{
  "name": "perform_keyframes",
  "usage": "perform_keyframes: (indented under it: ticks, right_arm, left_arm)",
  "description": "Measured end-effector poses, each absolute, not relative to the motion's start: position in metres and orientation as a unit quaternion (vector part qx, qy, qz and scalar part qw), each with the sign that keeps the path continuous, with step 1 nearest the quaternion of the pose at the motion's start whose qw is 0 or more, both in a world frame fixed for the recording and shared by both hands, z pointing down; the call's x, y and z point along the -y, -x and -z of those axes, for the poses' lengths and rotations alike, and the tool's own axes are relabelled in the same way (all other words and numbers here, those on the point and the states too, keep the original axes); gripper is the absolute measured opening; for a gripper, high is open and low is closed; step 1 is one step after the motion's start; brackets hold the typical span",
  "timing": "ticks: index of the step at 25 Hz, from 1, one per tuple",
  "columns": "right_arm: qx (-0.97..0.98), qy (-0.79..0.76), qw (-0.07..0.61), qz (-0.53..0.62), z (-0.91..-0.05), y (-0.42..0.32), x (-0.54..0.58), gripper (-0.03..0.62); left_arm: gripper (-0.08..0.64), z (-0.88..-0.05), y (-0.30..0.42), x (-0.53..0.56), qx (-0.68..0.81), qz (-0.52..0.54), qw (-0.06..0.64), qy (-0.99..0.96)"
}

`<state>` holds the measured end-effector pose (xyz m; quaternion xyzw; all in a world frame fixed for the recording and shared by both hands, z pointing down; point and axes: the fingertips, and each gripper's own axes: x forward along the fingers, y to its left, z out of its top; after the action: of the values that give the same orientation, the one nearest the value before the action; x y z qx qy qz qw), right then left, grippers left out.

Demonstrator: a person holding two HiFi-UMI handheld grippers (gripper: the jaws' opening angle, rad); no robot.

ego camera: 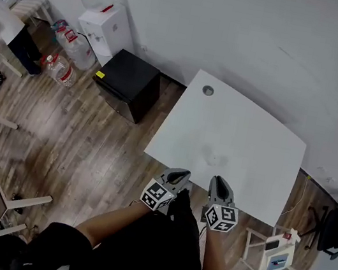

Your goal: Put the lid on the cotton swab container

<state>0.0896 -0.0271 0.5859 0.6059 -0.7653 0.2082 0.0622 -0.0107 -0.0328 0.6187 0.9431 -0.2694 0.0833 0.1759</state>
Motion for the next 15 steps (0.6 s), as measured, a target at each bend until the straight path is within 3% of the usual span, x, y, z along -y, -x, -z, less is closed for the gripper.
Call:
perform_keyframes:
  ticks: [7,15]
  right_arm:
    - [0.746,-0.641,0.049,-0.176,-0.537,-0.032,-0.034,0.063]
    - [0.748,-0.650,0.017,-0.135,-0.499,0.023,-0.072,0.046]
  left_arm:
    - [0.012,-0.552,0.035,-0.016,0.227,-0.045,0.198,-0.952]
    - [0.012,-0.506,0.065,-0.045,0.267,-0.031,0.163,-0.949]
